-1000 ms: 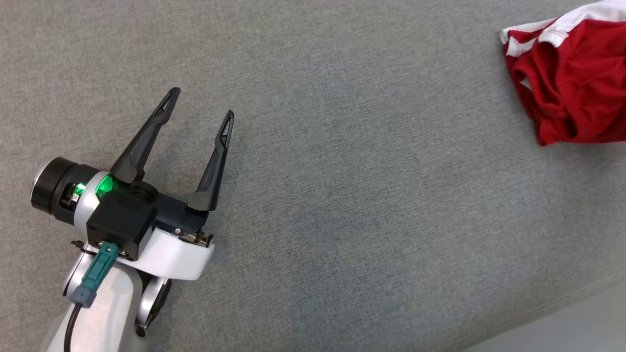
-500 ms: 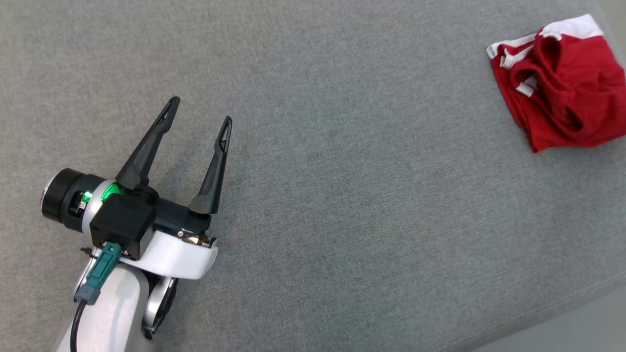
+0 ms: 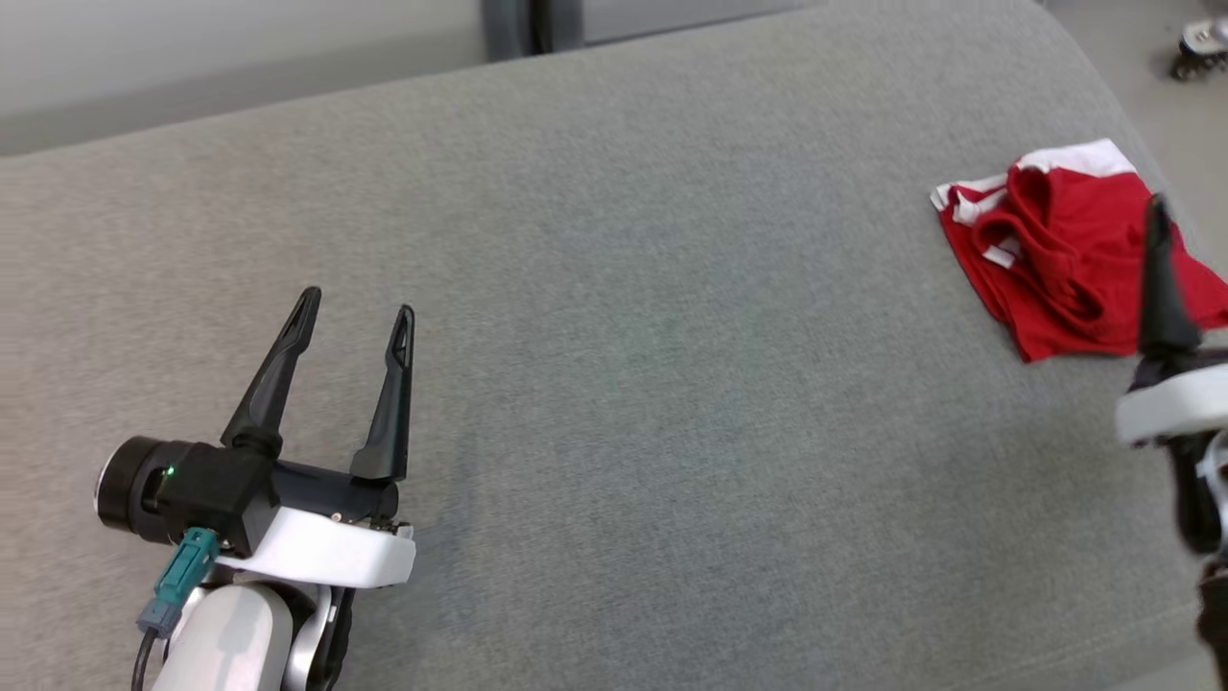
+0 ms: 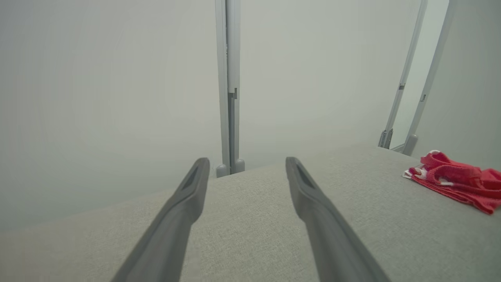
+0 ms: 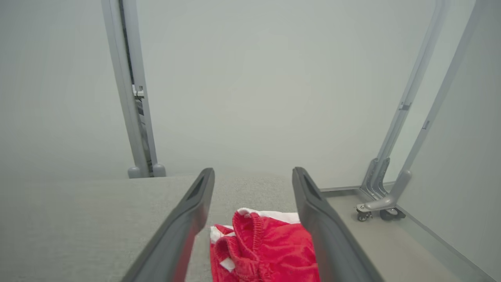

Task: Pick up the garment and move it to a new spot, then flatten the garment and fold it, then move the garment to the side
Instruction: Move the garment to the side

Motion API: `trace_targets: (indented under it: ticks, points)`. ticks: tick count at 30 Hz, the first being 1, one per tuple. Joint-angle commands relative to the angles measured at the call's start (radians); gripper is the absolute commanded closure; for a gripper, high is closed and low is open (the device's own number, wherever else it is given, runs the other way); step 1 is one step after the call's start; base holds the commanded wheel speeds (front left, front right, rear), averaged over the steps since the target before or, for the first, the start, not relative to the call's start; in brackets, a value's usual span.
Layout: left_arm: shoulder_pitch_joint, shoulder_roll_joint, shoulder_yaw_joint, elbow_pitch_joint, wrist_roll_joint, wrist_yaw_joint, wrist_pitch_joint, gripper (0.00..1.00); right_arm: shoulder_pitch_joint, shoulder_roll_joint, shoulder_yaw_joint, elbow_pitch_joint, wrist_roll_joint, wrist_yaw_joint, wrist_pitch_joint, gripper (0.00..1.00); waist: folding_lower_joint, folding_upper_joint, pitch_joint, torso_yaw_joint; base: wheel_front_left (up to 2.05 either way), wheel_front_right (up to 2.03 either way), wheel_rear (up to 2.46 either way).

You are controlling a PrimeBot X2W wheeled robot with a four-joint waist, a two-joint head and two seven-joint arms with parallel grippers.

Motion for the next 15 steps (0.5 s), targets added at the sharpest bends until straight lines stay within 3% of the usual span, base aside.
trace_targets:
  ticks: [1,7,15]
  points:
    - [0.013,-0.001,0.006,0.004,-0.006,0.006,-0.008,0.0,0.034,0.022,-0.011,-0.037,-0.017,0.0,-0.002,0.0,0.0,-0.0001,-0.039,0.038,0.0,0.0,0.0]
    - [0.053,-0.015,0.031,0.033,-0.037,0.026,-0.023,0.0,0.174,0.141,-0.024,-0.209,-0.077,0.0,-0.002,0.0,0.0,-0.0001,-0.107,0.09,0.0,0.0,0.0]
    - [0.136,-0.037,0.086,0.044,-0.069,0.07,-0.042,0.0,0.308,0.205,0.012,-0.324,-0.111,0.0,0.037,0.0,0.0,-0.0001,-0.188,0.131,0.0,0.0,0.0]
